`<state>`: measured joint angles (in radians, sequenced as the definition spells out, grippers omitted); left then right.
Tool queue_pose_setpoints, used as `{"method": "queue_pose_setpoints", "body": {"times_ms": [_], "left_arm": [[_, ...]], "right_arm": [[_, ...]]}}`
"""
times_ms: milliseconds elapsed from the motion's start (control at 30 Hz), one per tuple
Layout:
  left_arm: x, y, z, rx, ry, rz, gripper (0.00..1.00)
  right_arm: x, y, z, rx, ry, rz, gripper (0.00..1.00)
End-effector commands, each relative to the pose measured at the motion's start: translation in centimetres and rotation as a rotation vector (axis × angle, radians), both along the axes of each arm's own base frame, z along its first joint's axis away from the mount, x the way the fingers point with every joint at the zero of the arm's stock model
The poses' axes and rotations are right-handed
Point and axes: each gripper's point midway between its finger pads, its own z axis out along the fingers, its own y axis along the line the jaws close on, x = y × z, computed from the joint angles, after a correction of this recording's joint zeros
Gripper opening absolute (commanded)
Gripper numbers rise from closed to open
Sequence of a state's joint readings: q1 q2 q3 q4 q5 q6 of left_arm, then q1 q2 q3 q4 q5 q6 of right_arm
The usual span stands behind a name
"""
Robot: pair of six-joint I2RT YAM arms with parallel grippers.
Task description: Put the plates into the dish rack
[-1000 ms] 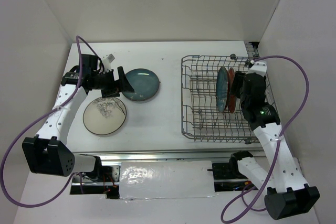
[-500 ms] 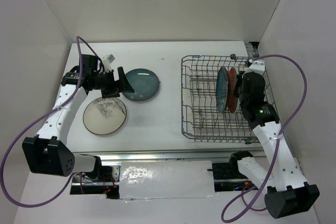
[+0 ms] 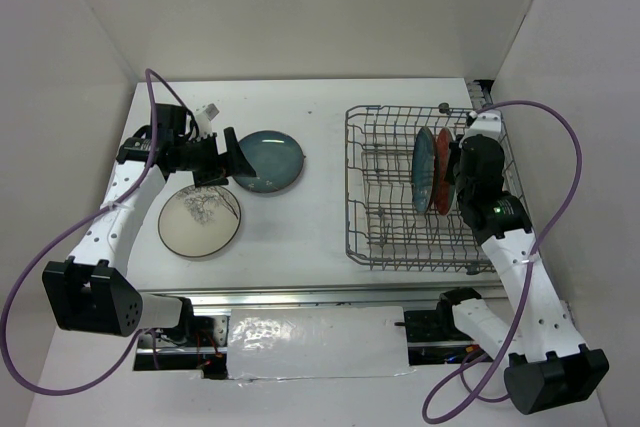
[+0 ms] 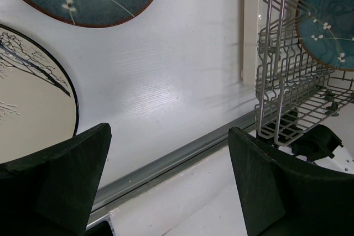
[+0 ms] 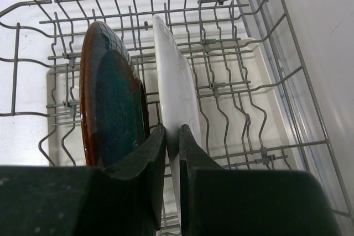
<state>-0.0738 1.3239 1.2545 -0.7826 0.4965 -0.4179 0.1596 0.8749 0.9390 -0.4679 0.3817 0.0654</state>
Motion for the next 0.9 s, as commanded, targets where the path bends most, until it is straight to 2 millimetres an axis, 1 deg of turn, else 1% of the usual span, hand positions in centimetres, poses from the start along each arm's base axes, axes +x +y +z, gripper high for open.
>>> {"method": "queue_pose_setpoints", "body": {"times_ms": [0, 133, 167, 233, 267, 300, 333, 367, 467, 633, 800, 867], "left_arm": [[0.3, -0.3, 1.3, -0.01, -0.06, -0.03, 0.99], [0.3, -0.4, 1.1, -0.013, -0.054, -0.033, 0.99], [0.4, -0.3, 1.3, -0.014, -0.058, -0.03, 0.99], [0.3, -0.3, 1.0, -0.013, -0.053, -0.031, 0.99], [0.3, -0.4, 1.0, -0.013, -0.053, -0.033, 0.99], [0.3, -0.3, 1.0, -0.013, -0.054, -0.031, 0.99], [0.2, -0.3, 0.8, -0.013, -0.05, -0.031, 0.99], [0.3, -0.3, 0.9, -0.012, -0.052, -0.032, 0.99], [0.2, -0.3, 0.9, -0.009, -0.054, -0.031, 0.99], [0.1, -0.3, 0.6, -0.009, -0.047, -0.031, 0.99], [0.0, -0.4, 0.7, -0.014, -0.049, -0.036, 0.99], [0.1, -0.3, 0.7, -0.015, -0.048, -0.033, 0.99]], "right_arm": [[0.0, -2.1, 3.4, -0.015, -0.097, -0.126, 0.0], [0.0, -1.9, 3.5, -0.016, -0.095, -0.115, 0.0], [0.0, -1.7, 3.2, -0.015, -0.086, -0.105, 0.0], [0.3, -1.4, 2.8, -0.012, -0.071, -0.091, 0.17], [0.3, -1.2, 2.6, -0.011, -0.059, -0.086, 0.22], [0.3, -1.1, 2.4, -0.009, -0.054, -0.085, 0.32], [0.4, -1.1, 2.1, -0.011, -0.045, -0.083, 0.36], [0.4, -1.0, 2.0, -0.011, -0.042, -0.084, 0.43], [0.4, -0.9, 1.9, -0.013, -0.037, -0.089, 0.53], [0.4, -1.1, 2.0, -0.021, -0.04, -0.104, 0.61], [0.3, -1.2, 2.2, -0.018, -0.048, -0.108, 0.63], [0.2, -1.2, 2.4, -0.014, -0.055, -0.107, 0.67]]}}
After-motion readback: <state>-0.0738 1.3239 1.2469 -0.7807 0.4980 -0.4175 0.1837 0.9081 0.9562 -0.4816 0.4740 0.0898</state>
